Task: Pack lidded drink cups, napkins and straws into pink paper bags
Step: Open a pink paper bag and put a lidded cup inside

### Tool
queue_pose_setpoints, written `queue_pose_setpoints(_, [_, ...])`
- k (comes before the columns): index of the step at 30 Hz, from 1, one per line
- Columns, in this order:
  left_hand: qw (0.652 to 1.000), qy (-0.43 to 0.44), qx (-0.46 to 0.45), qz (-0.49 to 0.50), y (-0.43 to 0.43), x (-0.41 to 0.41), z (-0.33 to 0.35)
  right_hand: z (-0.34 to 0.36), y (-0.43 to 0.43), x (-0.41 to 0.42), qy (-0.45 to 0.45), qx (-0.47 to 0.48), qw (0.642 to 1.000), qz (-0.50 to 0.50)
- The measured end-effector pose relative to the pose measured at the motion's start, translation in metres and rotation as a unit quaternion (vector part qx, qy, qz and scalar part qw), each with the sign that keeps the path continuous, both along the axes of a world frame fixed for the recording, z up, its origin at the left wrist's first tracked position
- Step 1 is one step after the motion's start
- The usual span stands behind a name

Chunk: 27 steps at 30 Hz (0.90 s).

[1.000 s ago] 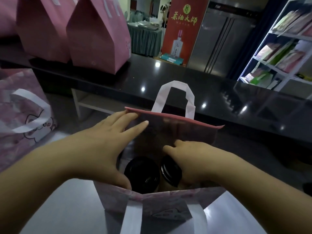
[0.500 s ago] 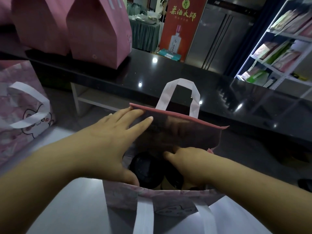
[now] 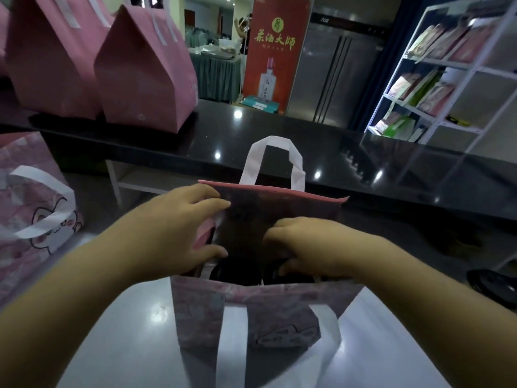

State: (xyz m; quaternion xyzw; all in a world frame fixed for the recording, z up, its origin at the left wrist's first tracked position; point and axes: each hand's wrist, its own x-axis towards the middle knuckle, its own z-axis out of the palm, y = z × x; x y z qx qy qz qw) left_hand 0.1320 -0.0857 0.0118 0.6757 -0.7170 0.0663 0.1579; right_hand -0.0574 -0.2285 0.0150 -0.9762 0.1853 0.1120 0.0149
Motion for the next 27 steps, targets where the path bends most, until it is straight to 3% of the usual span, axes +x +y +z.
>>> queue_pose_setpoints(9, [0.998, -0.027, -0.054, -0.011, 0.006, -0.040, 0.040, 0.056, 0.022, -0.064, -0.190, -0.046, 0.981, -0.006])
queue_pose_setpoints(17, [0.994, -0.014, -0.087, -0.072, 0.004, -0.176, 0.058, 0.049, 0.034, -0.203, -0.310, -0.040, 0.946, -0.084])
queue_pose_setpoints(27, [0.988, 0.070, -0.053, -0.123, -0.020, -0.388, -0.024, -0.019, 0.044, -0.421, -0.248, -0.039, 0.940, -0.231])
